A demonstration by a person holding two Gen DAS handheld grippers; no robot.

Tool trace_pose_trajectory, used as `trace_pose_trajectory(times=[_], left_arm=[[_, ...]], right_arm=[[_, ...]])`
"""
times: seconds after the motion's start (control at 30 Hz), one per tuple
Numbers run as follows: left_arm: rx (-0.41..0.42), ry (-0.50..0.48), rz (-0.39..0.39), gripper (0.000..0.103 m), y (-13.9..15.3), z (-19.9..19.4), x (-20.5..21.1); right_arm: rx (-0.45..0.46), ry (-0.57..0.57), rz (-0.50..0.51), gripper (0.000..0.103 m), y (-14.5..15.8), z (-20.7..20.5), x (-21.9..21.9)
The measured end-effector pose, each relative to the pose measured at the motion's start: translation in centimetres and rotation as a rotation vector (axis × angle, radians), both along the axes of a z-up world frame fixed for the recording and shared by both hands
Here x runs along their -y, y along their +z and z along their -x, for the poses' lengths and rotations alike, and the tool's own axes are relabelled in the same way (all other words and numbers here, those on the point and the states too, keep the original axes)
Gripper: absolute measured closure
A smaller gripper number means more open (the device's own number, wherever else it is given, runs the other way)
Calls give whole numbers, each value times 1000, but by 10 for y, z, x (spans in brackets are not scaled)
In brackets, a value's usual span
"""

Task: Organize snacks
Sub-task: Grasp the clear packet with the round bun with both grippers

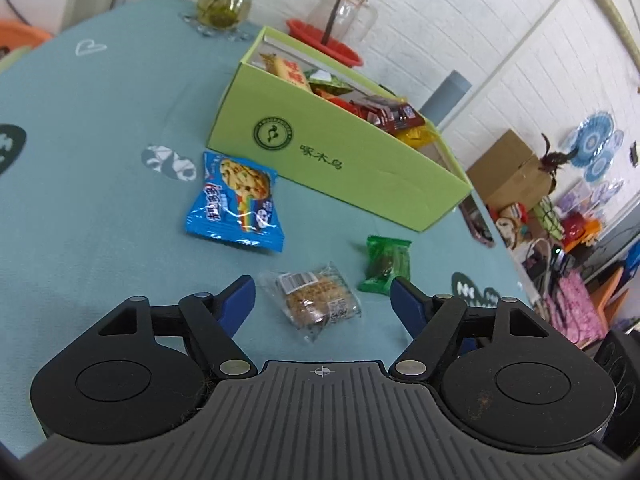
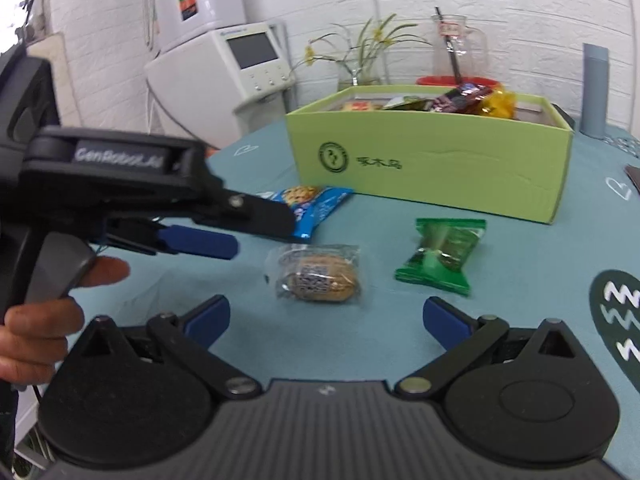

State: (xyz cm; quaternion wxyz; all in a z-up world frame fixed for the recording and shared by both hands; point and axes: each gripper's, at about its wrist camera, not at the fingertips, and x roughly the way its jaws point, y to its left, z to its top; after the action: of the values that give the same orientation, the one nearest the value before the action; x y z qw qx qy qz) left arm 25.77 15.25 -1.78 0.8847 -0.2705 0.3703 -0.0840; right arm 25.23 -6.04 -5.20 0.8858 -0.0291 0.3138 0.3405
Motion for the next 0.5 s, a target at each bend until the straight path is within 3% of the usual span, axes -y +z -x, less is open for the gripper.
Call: trace_pose_trajectory(times=[0.13, 0.2, 0.4, 0.5], left_arm=[[-32, -15, 46, 62, -1, -20, -4], [-49, -42, 38, 65, -2, -31, -3], [-87, -102, -28, 65, -9, -50, 13], [-96, -114, -13, 63, -14, -46, 19]], right_arm=[[-20, 31, -10, 1, 1, -9, -10], [-29, 39, -18, 1, 0, -8, -10], [-51, 41, -30, 1, -5, -12, -7], [-51, 31, -31, 1, -7, -9, 0]])
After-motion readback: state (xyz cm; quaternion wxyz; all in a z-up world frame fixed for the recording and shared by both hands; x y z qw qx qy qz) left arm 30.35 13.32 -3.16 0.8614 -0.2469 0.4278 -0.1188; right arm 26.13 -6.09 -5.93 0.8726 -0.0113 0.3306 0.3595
